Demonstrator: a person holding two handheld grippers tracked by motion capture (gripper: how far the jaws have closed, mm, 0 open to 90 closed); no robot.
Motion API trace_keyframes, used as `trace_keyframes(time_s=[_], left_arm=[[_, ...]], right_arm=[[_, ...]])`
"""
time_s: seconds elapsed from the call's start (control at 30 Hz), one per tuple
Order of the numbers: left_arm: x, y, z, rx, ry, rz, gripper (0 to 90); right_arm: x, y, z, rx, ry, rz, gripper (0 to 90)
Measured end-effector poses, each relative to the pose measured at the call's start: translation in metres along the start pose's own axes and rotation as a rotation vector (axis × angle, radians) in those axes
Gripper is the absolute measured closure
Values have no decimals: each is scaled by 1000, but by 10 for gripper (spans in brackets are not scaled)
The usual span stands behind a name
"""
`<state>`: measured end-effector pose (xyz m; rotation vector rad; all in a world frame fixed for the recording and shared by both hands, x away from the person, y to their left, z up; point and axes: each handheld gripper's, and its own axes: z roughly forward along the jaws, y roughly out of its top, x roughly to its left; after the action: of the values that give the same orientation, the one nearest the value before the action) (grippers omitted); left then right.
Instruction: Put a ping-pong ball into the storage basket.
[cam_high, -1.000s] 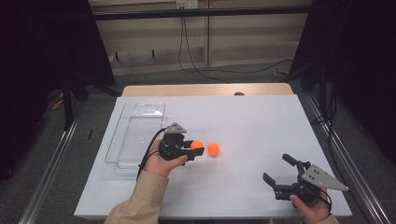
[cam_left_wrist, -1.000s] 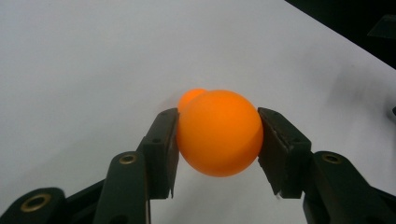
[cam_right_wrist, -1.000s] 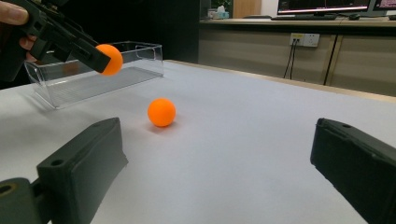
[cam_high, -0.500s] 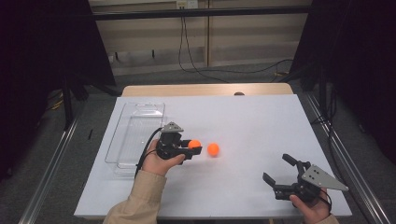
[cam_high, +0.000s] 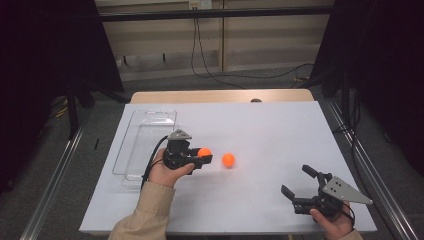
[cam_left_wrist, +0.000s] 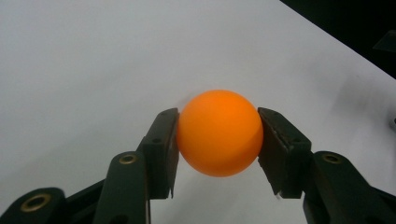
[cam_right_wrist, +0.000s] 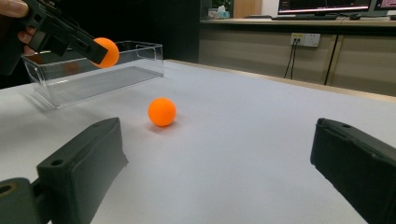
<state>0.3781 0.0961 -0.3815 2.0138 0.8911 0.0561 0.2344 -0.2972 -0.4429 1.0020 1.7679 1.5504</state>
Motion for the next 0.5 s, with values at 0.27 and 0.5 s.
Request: trace_keyframes(time_s=[0.27, 0.5], left_arm=[[2, 1, -3, -1, 9, -9, 509], [3, 1, -5, -1, 16, -12, 509]], right_arm=[[0, 0, 0, -1, 1, -1, 22], [0, 0, 0, -1, 2, -2, 22]])
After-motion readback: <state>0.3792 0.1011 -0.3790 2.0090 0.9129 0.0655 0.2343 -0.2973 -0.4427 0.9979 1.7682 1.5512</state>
